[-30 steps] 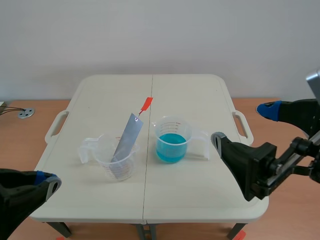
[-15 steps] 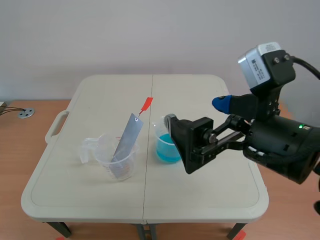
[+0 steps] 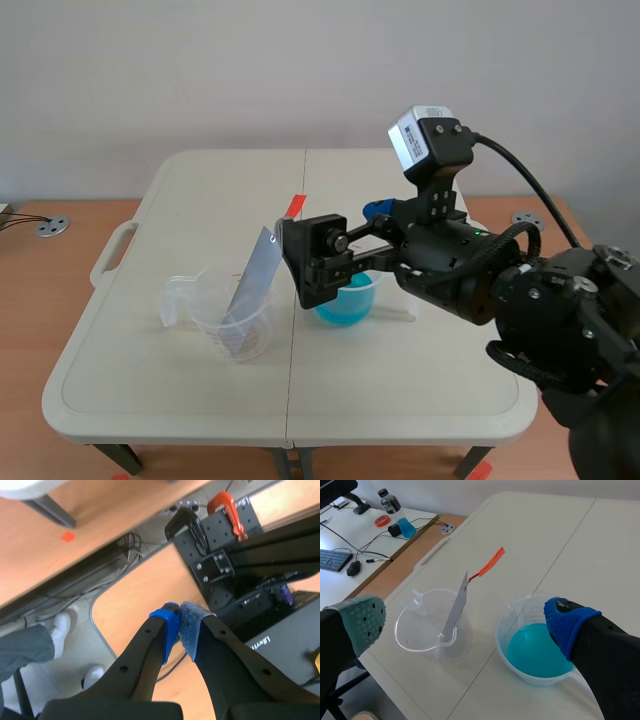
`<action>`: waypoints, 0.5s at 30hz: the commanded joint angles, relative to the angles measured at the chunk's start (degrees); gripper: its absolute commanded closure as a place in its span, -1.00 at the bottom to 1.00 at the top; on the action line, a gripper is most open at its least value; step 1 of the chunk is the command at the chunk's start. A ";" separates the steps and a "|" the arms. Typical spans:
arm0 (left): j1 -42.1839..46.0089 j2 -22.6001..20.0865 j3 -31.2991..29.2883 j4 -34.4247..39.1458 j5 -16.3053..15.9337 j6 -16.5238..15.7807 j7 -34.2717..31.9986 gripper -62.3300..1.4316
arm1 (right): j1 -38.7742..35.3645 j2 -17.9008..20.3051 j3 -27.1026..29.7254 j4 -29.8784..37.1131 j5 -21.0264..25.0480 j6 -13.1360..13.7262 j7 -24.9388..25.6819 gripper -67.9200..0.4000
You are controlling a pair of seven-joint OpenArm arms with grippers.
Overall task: Hold the metal plate by the orange handle, dip it into the blue solution, take it out and point at it, then put the plate back in the beaker on the left.
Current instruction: 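Lift the metal plate out of the left beaker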
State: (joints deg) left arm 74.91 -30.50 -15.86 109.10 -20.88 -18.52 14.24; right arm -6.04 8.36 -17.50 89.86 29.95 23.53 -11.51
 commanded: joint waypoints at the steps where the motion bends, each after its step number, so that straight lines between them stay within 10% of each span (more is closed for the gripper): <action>1: 0.00 0.00 -0.24 0.46 -0.33 -0.24 0.00 0.81 | 2.10 -0.92 -0.68 -0.85 0.48 0.24 0.87 -0.95; 15: -0.02 0.00 -0.24 0.46 -0.37 -0.24 0.61 0.81 | 12.68 -7.28 -2.51 -17.18 0.48 0.04 3.80 -0.95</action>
State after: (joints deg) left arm 74.61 -30.50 -15.86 109.10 -20.91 -18.52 15.38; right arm 5.13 1.43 -19.70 71.77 29.93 23.27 -9.02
